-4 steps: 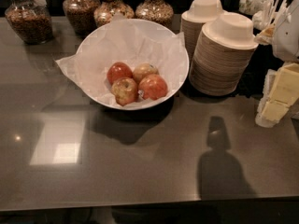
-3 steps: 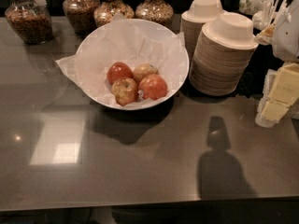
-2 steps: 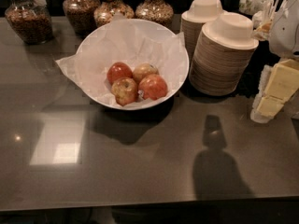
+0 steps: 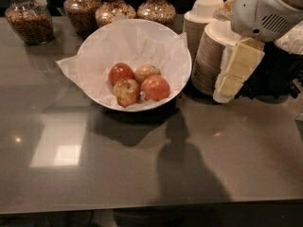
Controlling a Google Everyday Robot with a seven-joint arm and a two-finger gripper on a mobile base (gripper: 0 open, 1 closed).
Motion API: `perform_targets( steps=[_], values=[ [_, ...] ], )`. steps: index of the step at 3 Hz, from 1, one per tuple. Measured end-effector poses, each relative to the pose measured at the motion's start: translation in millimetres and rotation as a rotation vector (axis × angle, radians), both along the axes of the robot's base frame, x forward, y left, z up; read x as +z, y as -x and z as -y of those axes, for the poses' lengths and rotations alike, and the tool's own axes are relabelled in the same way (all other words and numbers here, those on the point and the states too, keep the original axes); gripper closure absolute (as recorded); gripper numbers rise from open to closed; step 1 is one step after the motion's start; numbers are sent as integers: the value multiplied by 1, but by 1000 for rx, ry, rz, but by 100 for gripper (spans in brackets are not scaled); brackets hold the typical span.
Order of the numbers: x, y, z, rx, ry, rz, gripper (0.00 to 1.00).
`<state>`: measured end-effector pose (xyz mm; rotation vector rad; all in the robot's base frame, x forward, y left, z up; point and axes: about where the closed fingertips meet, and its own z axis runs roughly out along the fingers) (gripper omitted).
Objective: Pick apple from white bowl
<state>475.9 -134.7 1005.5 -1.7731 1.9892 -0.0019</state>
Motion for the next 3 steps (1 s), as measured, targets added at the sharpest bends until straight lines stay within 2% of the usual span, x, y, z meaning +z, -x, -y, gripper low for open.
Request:
perform_targets(
  steps=[1,2,3],
  values=[
    [0,0,0,0,0,0,0],
    [0,-10,-17,23,-45,38,0],
    [4,-25,-45,68,-107,76,0]
  ],
)
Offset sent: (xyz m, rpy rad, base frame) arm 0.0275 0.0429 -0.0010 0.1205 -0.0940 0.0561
